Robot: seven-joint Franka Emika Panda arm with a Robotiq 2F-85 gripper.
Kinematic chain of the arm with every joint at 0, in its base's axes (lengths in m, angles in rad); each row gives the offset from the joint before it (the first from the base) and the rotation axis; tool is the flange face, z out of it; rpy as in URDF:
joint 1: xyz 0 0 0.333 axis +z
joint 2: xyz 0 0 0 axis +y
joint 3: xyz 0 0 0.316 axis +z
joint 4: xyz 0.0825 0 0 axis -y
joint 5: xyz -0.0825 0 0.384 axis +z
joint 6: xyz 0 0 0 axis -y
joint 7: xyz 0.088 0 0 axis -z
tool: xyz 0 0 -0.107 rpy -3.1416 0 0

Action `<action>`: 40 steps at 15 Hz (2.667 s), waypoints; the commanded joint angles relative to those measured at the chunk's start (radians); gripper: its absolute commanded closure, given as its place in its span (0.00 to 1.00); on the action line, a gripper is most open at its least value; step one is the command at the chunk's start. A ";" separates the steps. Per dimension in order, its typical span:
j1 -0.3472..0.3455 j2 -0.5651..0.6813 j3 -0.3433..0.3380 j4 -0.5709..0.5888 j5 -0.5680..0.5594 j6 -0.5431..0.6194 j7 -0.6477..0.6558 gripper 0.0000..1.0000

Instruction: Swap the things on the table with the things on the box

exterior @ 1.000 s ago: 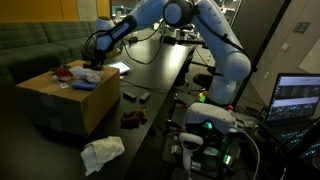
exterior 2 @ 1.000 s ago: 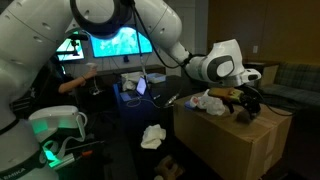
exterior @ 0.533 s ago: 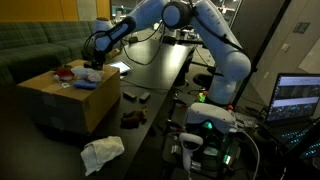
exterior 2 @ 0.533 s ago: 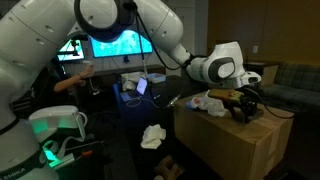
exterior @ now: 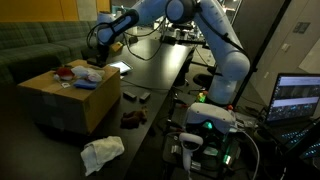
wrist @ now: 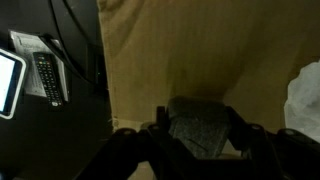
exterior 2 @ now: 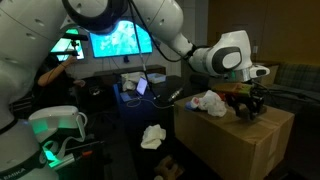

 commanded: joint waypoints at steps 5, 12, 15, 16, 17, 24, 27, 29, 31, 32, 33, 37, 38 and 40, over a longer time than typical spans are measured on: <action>-0.092 -0.250 -0.012 -0.268 0.027 0.029 -0.043 0.66; -0.176 -0.217 -0.071 -0.357 0.059 0.029 -0.022 0.66; -0.193 -0.129 -0.093 -0.342 0.054 0.028 -0.004 0.66; -0.207 -0.095 -0.091 -0.328 0.062 0.014 -0.011 0.66; -0.203 -0.054 -0.100 -0.312 0.055 0.020 0.010 0.66; -0.221 0.244 -0.108 -0.131 0.058 -0.039 0.066 0.66; -0.227 0.337 -0.109 -0.031 0.060 -0.075 0.088 0.66; -0.229 0.380 -0.113 0.027 0.059 -0.093 0.101 0.66; -0.233 0.404 -0.117 0.074 0.058 -0.107 0.110 0.66; -0.232 0.417 -0.120 0.099 0.057 -0.115 0.118 0.66; -0.232 0.424 -0.121 0.117 0.057 -0.124 0.123 0.66; -0.228 0.416 -0.118 0.132 0.052 -0.116 0.122 0.16; -0.227 0.407 -0.118 0.127 0.050 -0.108 0.119 0.08; -0.224 0.394 -0.122 0.124 0.049 -0.096 0.125 0.00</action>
